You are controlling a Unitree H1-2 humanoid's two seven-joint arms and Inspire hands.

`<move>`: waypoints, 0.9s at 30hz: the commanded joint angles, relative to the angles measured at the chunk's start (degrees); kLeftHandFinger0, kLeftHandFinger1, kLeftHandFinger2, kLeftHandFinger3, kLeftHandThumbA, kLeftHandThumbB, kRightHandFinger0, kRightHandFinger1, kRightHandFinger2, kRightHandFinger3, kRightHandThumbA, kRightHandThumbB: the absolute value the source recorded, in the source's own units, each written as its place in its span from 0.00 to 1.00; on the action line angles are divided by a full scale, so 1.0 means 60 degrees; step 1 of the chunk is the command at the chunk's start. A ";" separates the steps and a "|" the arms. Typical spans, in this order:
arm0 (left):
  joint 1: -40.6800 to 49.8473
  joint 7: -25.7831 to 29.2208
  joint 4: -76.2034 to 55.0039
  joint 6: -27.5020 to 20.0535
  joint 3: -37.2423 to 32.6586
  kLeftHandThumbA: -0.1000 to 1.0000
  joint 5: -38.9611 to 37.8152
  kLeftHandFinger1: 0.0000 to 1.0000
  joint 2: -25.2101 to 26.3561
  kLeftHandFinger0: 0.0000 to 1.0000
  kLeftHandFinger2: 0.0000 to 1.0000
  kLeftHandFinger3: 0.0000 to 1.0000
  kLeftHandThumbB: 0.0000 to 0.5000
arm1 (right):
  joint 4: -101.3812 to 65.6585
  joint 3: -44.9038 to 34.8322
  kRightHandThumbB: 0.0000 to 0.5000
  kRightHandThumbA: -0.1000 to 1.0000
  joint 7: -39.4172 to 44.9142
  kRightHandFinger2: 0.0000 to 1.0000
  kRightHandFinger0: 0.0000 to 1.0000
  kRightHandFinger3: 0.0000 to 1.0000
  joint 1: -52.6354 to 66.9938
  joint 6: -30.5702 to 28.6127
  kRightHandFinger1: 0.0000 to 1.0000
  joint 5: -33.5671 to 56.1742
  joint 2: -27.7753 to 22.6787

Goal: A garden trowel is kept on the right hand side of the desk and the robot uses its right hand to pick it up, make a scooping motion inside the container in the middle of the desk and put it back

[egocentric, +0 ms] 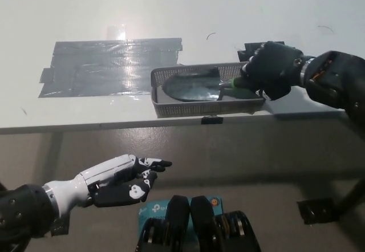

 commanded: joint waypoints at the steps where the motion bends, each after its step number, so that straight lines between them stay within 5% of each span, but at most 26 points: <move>1: -0.0029 -0.0003 -0.0044 0.0119 0.0017 1.00 0.0020 1.00 0.0087 1.00 1.00 1.00 0.69 | 0.0292 -0.1165 0.04 0.00 0.1366 0.56 0.03 0.03 0.0278 0.0813 0.35 0.1567 0.0383; 3: -0.0014 0.0052 -0.0077 0.0119 0.0012 1.00 -0.0004 1.00 0.0130 1.00 1.00 1.00 0.69 | 0.0399 -0.1798 0.09 0.00 0.1672 0.59 0.05 0.08 0.0158 0.0779 0.42 0.2038 0.0339; 4: -0.0007 0.0053 -0.0078 0.0119 0.0021 1.00 -0.0006 1.00 0.0136 1.00 1.00 1.00 0.69 | 0.0410 -0.1883 0.01 0.00 0.1726 0.51 0.01 0.06 0.0164 0.0756 0.31 0.1989 0.0375; 5: 0.0041 0.0056 -0.0102 0.0119 0.0041 1.00 -0.0018 1.00 0.0135 1.00 1.00 1.00 0.69 | 0.0356 -0.2383 0.14 0.00 0.2114 0.62 0.08 0.19 -0.0085 0.0839 0.45 0.2516 0.0183; 8: 0.0038 0.0037 -0.0115 0.0119 0.0019 1.00 0.0030 1.00 0.0134 1.00 1.00 1.00 0.69 | 0.0206 -0.3073 0.35 0.00 0.2505 0.63 0.07 0.29 -0.0363 0.0854 0.47 0.3086 -0.0044; 9: 0.0145 0.0035 -0.0178 0.0119 0.0034 1.00 0.0060 1.00 0.0167 1.00 1.00 1.00 0.69 | 0.0055 -0.3319 0.40 0.00 0.2673 0.71 0.12 0.50 -0.0483 0.0956 0.54 0.3271 -0.0071; 11: 0.0235 0.0056 -0.0229 0.0119 0.0070 1.00 0.0058 1.00 0.0197 1.00 1.00 1.00 0.69 | 0.0069 -0.3434 0.36 0.00 0.2781 0.70 0.12 0.45 -0.0485 0.0938 0.55 0.3222 0.0019; 12: 0.0199 -0.0037 -0.0129 0.0119 0.0061 1.00 0.0077 1.00 0.0180 1.00 1.00 1.00 0.70 | 0.0034 -0.3955 0.34 0.00 0.2914 0.57 0.03 0.24 -0.0703 0.0828 0.45 0.3903 -0.0003; 14: 0.0289 -0.0048 -0.0125 0.0119 0.0110 1.00 0.0063 1.00 0.0170 1.00 1.00 1.00 0.71 | -0.0430 -0.4263 0.37 0.00 0.3114 0.54 0.08 0.23 -0.0765 0.1317 0.46 0.4013 0.0030; 21: 0.0282 -0.0066 -0.0003 0.0119 0.0126 1.00 -0.0033 1.00 0.0170 1.00 1.00 1.00 0.75 | -0.0642 -0.4977 0.27 0.00 0.3375 0.51 0.00 0.32 -0.1380 0.1531 0.37 0.4061 -0.0071; 25: 0.0365 -0.0007 -0.0075 0.0119 0.0083 1.00 -0.0047 1.00 0.0235 1.00 1.00 1.00 0.74 | -0.0500 -0.5164 0.34 0.00 0.3610 0.44 0.00 0.20 -0.1868 0.1758 0.34 0.4153 -0.0365; 27: 0.0462 -0.0028 -0.0128 0.0119 0.0137 1.00 -0.0044 1.00 0.0237 1.00 1.00 1.00 0.72 | -0.0267 -0.5177 0.23 0.00 0.3601 0.38 0.00 0.11 -0.2010 0.1499 0.29 0.4235 -0.0427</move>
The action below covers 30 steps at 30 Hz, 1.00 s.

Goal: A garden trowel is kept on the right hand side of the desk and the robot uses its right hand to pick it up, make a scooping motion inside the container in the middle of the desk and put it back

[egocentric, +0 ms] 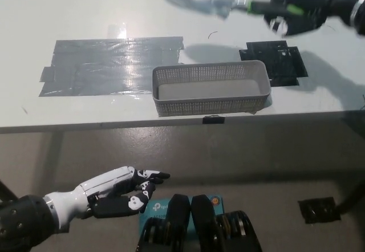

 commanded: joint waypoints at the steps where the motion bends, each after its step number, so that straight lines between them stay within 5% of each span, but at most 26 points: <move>1: 0.0064 -0.0042 -0.0152 0.0118 0.0175 1.00 -0.0093 1.00 0.0242 1.00 1.00 1.00 0.74 | 0.0163 -0.0355 0.26 0.00 0.0240 0.36 0.00 0.08 -0.0994 -0.0167 0.28 0.0705 -0.0495; 5: 0.0165 0.0022 -0.0190 0.0118 0.0213 1.00 -0.0084 1.00 0.0267 1.00 1.00 1.00 0.74 | 0.0659 -0.0313 0.38 0.00 0.0090 0.56 0.02 0.17 -0.1163 -0.0288 0.43 0.0552 -0.0761; 7: 0.0246 0.0038 -0.0228 0.0118 0.0246 1.00 -0.0059 1.00 0.0266 1.00 1.00 1.00 0.75 | 0.1476 -0.0286 0.44 0.00 -0.0151 0.50 0.00 0.18 -0.1052 -0.0901 0.38 0.0596 -0.0813; 11: 0.0376 0.0024 -0.0327 0.0118 0.0323 1.00 -0.0060 1.00 0.0282 1.00 1.00 1.00 0.73 | 0.2369 -0.0097 0.36 0.00 -0.0934 0.26 0.00 0.00 -0.0580 -0.1107 0.24 0.0156 -0.0806; 13: 0.0462 -0.0022 -0.0362 0.0118 0.0388 1.00 -0.0057 1.00 0.0266 1.00 1.00 1.00 0.74 | 0.2891 -0.0009 0.37 0.00 -0.1195 0.25 0.00 0.00 -0.0485 -0.1296 0.23 0.0066 -0.0790; 15: 0.0568 -0.0032 -0.0409 0.0118 0.0425 1.00 -0.0044 1.00 0.0245 1.00 1.00 1.00 0.73 | 0.3519 0.0196 0.29 0.00 -0.1747 0.29 0.00 0.02 -0.0015 -0.1378 0.23 -0.0228 -0.0827; 17: 0.0701 -0.0053 -0.0451 0.0118 0.0499 1.00 -0.0013 1.00 0.0270 1.00 1.00 1.00 0.75 | 0.3914 0.0523 0.16 0.00 -0.2101 0.42 0.01 0.11 0.0352 -0.0934 0.35 -0.0633 -0.0839; 21: 0.0834 -0.0043 -0.0496 0.0118 0.0716 1.00 -0.0047 1.00 0.0258 1.00 1.00 1.00 0.73 | 0.4454 0.0768 0.15 0.00 -0.2653 0.56 0.04 0.12 0.0391 -0.0818 0.47 -0.0809 -0.0744; 22: 0.0853 -0.0057 -0.0496 0.0118 0.0740 1.00 -0.0047 1.00 0.0249 1.00 1.00 1.00 0.73 | 0.4482 0.0837 0.17 0.00 -0.2700 0.61 0.05 0.21 0.0437 -0.0787 0.49 -0.0866 -0.0755; 24: 0.0908 -0.0008 -0.0514 0.0118 0.0767 1.00 -0.0055 1.00 0.0259 1.00 1.00 1.00 0.75 | 0.4195 0.1062 0.02 0.00 -0.2783 0.62 0.04 0.24 0.0709 -0.0504 0.46 -0.1123 -0.0766; 25: 0.0940 0.0012 -0.0532 0.0118 0.0767 1.00 -0.0051 1.00 0.0266 1.00 1.00 1.00 0.75 | 0.4240 0.1088 0.00 0.00 -0.2871 0.61 0.02 0.18 0.0801 -0.0517 0.46 -0.1133 -0.0732; 27: 0.1052 0.0046 -0.0576 0.0118 0.0836 1.00 -0.0026 1.00 0.0267 1.00 1.00 1.00 0.74 | 0.4403 0.1248 0.00 0.00 -0.3146 0.73 0.02 0.25 0.0895 -0.0327 0.51 -0.1284 -0.0543; 30: 0.1196 0.0042 -0.0640 0.0118 0.0867 1.00 0.0021 1.00 0.0317 1.00 1.00 1.00 0.71 | 0.4553 0.1316 0.00 0.00 -0.3690 0.53 0.00 0.19 0.1172 -0.0267 0.38 -0.1346 -0.0295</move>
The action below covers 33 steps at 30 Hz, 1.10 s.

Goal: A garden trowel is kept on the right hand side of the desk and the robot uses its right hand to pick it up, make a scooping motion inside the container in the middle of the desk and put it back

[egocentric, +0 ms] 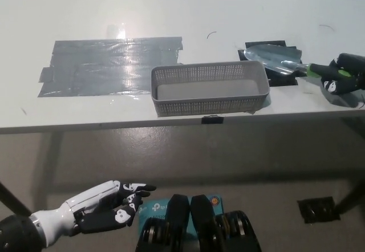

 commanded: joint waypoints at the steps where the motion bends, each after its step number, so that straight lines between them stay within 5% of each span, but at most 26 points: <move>1: 0.0149 0.0025 -0.0407 0.0118 0.0170 1.00 0.0021 1.00 0.0313 1.00 1.00 1.00 0.71 | 0.0069 0.0172 0.01 0.00 -0.1347 0.45 0.00 0.14 -0.0020 0.0264 0.32 -0.0456 0.0089; 3: 0.0255 0.0030 -0.0456 0.0118 0.0240 1.00 0.0064 1.00 0.0313 1.00 1.00 1.00 0.73 | 0.0100 0.0262 0.00 0.00 -0.1451 0.37 0.00 0.10 -0.0032 0.0417 0.29 -0.0522 0.0192; 4: 0.0266 -0.0027 -0.0469 0.0118 0.0281 1.00 0.0034 1.00 0.0302 1.00 1.00 1.00 0.75 | -0.0254 0.0364 0.01 0.00 -0.1433 0.54 0.18 0.40 0.0039 0.0988 0.47 -0.0728 0.0222; 5: 0.0271 0.0001 -0.0477 0.0118 0.0273 1.00 0.0064 1.00 0.0302 1.00 1.00 1.00 0.75 | -0.0484 0.0382 0.00 0.00 -0.1343 0.75 0.49 0.66 0.0104 0.1117 0.73 -0.0752 0.0189; 6: 0.0268 0.0023 -0.0487 0.0118 0.0259 1.00 0.0080 1.00 0.0303 1.00 1.00 1.00 0.75 | -0.0589 0.0474 0.06 0.00 -0.1297 0.88 0.75 0.90 0.0115 0.1144 0.88 -0.0853 0.0153; 7: 0.0322 0.0045 -0.0503 0.0118 0.0273 1.00 0.0056 1.00 0.0337 1.00 1.00 1.00 0.76 | -0.0706 0.0585 0.07 0.05 -0.1224 0.90 0.80 1.00 0.0139 0.1150 0.89 -0.0949 0.0159; 9: 0.0329 0.0032 -0.0487 0.0118 0.0292 1.00 0.0027 1.00 0.0326 1.00 1.00 1.00 0.76 | -0.1047 0.0622 0.21 0.30 -0.1002 0.95 0.77 1.00 0.0206 0.1361 0.83 -0.0970 0.0099; 10: 0.0315 0.0024 -0.0469 0.0118 0.0279 1.00 0.0017 1.00 0.0333 1.00 1.00 1.00 0.77 | -0.1246 0.0716 0.43 0.56 -0.0573 1.00 1.00 1.00 0.0168 0.1618 1.00 -0.1014 0.0046; 12: 0.0338 0.0019 -0.0466 0.0118 0.0281 1.00 0.0000 1.00 0.0345 1.00 1.00 1.00 0.78 | -0.1445 0.1040 0.61 0.70 0.0085 1.00 1.00 1.00 0.0020 0.2083 1.00 -0.1265 -0.0007; 13: 0.0360 0.0044 -0.0464 0.0118 0.0292 1.00 0.0007 1.00 0.0343 1.00 1.00 1.00 0.79 | -0.1513 0.1338 0.87 0.81 0.0392 1.00 1.00 1.00 -0.0118 0.2314 1.00 -0.1554 -0.0037; 14: 0.0412 0.0065 -0.0481 0.0118 0.0286 1.00 0.0022 1.00 0.0318 1.00 1.00 1.00 0.78 | -0.1714 0.1441 0.99 0.87 0.0606 1.00 1.00 1.00 -0.0118 0.2387 1.00 -0.1585 -0.0099; 17: 0.0425 0.0035 -0.0526 0.0118 0.0263 1.00 0.0148 1.00 0.0355 1.00 1.00 1.00 0.79 | -0.2062 0.1391 1.00 1.00 0.0825 1.00 1.00 1.00 -0.0271 0.2836 1.00 -0.1462 -0.0201; 26: 0.0515 -0.0015 -0.0503 0.0118 0.0339 1.00 0.0063 1.00 0.0412 1.00 1.00 1.00 0.79 | -0.3502 0.1117 1.00 1.00 0.1328 1.00 1.00 1.00 -0.0468 0.3304 1.00 -0.1531 -0.0700; 33: 0.0519 -0.0057 -0.0572 0.0118 0.0324 1.00 0.0022 1.00 0.0516 1.00 1.00 1.00 0.84 | -0.7438 -0.0263 1.00 1.00 0.2332 1.00 1.00 1.00 0.0419 0.4168 1.00 -0.0709 -0.2011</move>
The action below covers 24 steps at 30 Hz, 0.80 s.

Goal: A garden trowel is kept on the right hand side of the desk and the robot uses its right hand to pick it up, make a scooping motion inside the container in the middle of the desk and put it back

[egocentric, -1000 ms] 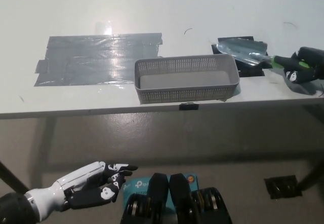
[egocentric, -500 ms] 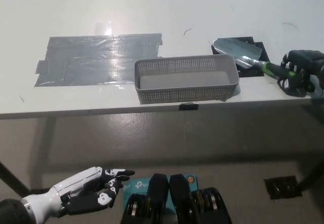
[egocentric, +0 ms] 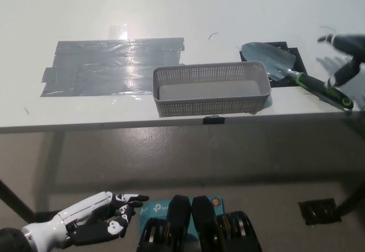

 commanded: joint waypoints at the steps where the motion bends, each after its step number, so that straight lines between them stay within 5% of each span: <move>1: -0.0017 -0.0073 -0.0352 0.0119 0.0171 1.00 -0.0058 1.00 0.0374 1.00 1.00 1.00 0.84 | -0.2707 -0.1171 1.00 1.00 0.0906 1.00 1.00 1.00 0.0182 0.0978 1.00 0.0671 -0.1161; 4: -0.0001 -0.0087 -0.0364 0.0119 0.0158 1.00 -0.0029 1.00 0.0388 1.00 1.00 1.00 0.86 | -0.4723 -0.2322 1.00 1.00 0.0976 1.00 1.00 1.00 0.1201 0.1668 1.00 0.1396 -0.1470; 5: 0.0024 -0.0066 -0.0372 0.0119 0.0156 1.00 -0.0001 1.00 0.0371 1.00 1.00 1.00 0.86 | -0.5459 -0.2861 1.00 0.93 0.0874 1.00 1.00 1.00 0.1776 0.1745 1.00 0.1793 -0.1519; 7: 0.0025 -0.0007 -0.0365 0.0119 0.0142 1.00 -0.0073 1.00 0.0409 1.00 1.00 1.00 0.86 | -0.7114 -0.4256 0.76 0.67 0.0108 1.00 1.00 1.00 0.3558 0.1990 1.00 0.2433 -0.1048; 8: 0.0027 0.0001 -0.0364 0.0119 0.0139 1.00 -0.0086 1.00 0.0419 1.00 1.00 1.00 0.86 | -0.7285 -0.4446 0.73 0.63 -0.0016 1.00 1.00 1.00 0.3780 0.1963 1.00 0.2503 -0.0931; 11: -0.0073 -0.0007 -0.0309 0.0119 0.0048 1.00 -0.0018 1.00 0.0342 1.00 1.00 1.00 0.86 | -0.8491 -0.5387 0.40 0.46 -0.0983 1.00 1.00 1.00 0.5562 0.1980 1.00 0.2563 0.0219; 12: -0.0119 -0.0011 -0.0278 0.0119 0.0053 1.00 -0.0012 1.00 0.0302 1.00 1.00 1.00 0.84 | -0.8691 -0.5519 0.36 0.43 -0.1202 1.00 1.00 1.00 0.6142 0.1916 1.00 0.2658 0.0678; 15: -0.0080 -0.0062 -0.0223 0.0119 0.0113 1.00 -0.0019 1.00 0.0231 1.00 1.00 1.00 0.84 | -0.8957 -0.5441 0.37 0.33 -0.1873 1.00 1.00 1.00 0.7742 0.1216 1.00 0.2537 0.1830; 18: 0.0013 -0.0026 -0.0216 0.0119 0.0112 1.00 0.0058 1.00 0.0118 1.00 1.00 1.00 0.85 | -0.8853 -0.5253 0.40 0.26 -0.2109 1.00 0.88 1.00 0.8586 0.0783 0.96 0.2391 0.2597; 20: 0.0010 0.0010 -0.0275 0.0119 0.0070 1.00 0.0190 1.00 0.0123 1.00 1.00 1.00 0.85 | -0.8805 -0.5057 0.37 0.28 -0.2141 0.94 0.73 1.00 0.8980 0.0679 0.86 0.1979 0.2935; 24: 0.0078 0.0026 -0.0330 0.0119 0.0023 1.00 0.0246 1.00 0.0044 1.00 1.00 1.00 0.82 | -0.8016 -0.4883 0.36 0.28 -0.2598 0.85 0.70 1.00 0.9582 -0.0250 0.80 0.1690 0.3410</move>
